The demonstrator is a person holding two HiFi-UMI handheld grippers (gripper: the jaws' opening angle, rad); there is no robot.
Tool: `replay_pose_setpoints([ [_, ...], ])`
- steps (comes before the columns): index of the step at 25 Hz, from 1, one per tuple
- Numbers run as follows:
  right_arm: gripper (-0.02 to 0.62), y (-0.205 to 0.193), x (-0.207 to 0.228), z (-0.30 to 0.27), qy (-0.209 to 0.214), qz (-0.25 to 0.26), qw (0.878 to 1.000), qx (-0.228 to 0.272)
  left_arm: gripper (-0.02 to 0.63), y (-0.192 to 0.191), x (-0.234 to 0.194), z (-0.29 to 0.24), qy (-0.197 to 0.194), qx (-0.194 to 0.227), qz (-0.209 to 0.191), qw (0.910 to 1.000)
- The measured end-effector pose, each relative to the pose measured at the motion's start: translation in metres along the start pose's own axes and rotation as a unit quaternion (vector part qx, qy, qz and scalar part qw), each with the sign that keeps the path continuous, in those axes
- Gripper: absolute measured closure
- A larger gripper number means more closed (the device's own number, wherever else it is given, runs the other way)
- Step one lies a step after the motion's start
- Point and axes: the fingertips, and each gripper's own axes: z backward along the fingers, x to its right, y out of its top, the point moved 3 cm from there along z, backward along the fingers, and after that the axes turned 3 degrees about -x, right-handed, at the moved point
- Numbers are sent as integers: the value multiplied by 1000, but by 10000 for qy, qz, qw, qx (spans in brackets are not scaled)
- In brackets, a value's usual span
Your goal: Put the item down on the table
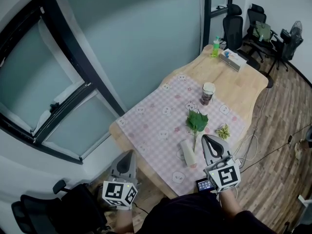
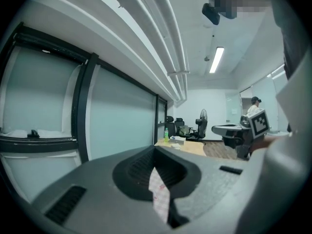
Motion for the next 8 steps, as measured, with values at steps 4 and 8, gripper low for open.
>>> replay_pose_setpoints([
  [4,580,1,1,1,-10,18,10000,7,606,2,0,0,-7,2,-25,10000],
  [8,580,4,2,2,-23,86,10000,7,606,4,0,3,-4,5,-31,10000],
])
